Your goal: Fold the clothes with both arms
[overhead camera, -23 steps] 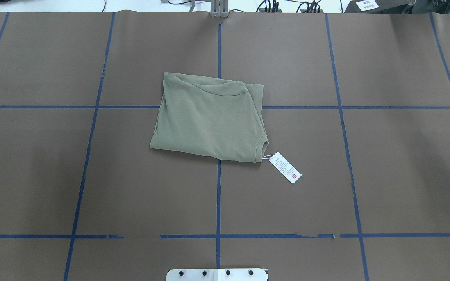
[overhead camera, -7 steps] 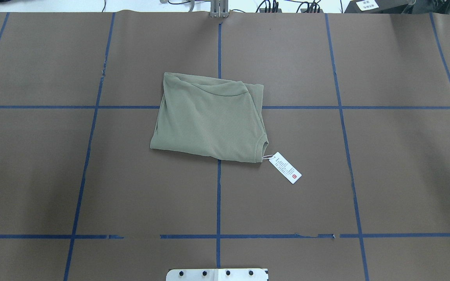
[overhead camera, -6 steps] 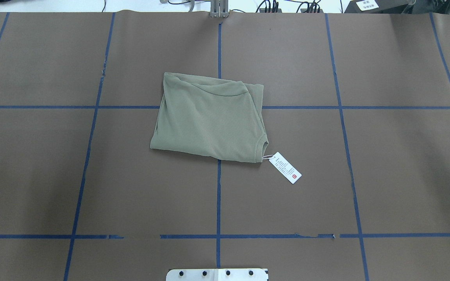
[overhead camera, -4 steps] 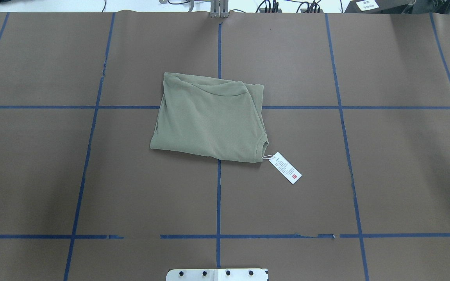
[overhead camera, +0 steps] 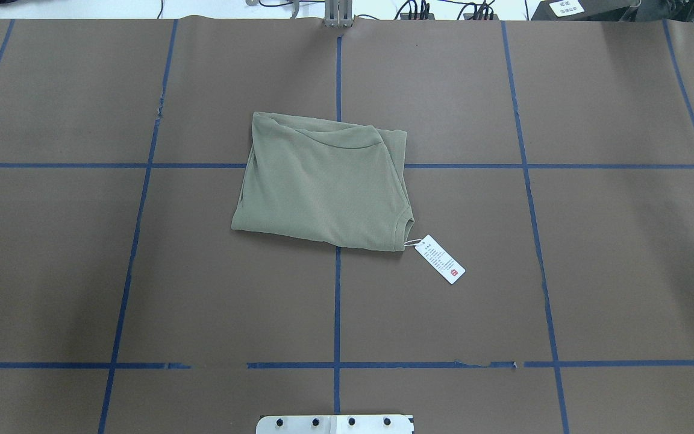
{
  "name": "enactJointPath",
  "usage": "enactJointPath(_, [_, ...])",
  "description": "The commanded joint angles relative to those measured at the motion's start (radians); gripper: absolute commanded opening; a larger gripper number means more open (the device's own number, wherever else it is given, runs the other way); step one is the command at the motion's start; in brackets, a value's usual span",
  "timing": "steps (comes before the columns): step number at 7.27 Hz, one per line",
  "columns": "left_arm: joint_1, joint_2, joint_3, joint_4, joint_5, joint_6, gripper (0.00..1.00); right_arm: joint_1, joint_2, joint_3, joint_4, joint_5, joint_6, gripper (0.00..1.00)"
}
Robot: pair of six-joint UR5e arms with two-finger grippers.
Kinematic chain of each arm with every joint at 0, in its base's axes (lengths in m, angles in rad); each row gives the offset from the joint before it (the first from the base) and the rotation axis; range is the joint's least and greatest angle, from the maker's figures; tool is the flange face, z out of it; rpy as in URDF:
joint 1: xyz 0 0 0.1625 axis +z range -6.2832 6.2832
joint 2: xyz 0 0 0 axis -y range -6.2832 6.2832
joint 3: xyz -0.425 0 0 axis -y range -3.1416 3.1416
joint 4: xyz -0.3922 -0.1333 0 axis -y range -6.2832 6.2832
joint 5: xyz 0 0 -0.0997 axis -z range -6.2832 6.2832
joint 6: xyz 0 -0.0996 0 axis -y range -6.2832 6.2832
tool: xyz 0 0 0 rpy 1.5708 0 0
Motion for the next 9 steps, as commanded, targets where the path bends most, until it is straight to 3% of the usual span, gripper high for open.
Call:
enactJointPath(1, [0.001,0.0,0.006,-0.024,-0.002,-0.002,1.0,0.001,-0.002,0.001,0.0,0.0,0.0,1.0])
enactJointPath(9, [0.02,-0.001,-0.017,0.034,0.002,0.0,1.0,0.001,-0.008,-0.006,0.0,0.002,0.0,1.0])
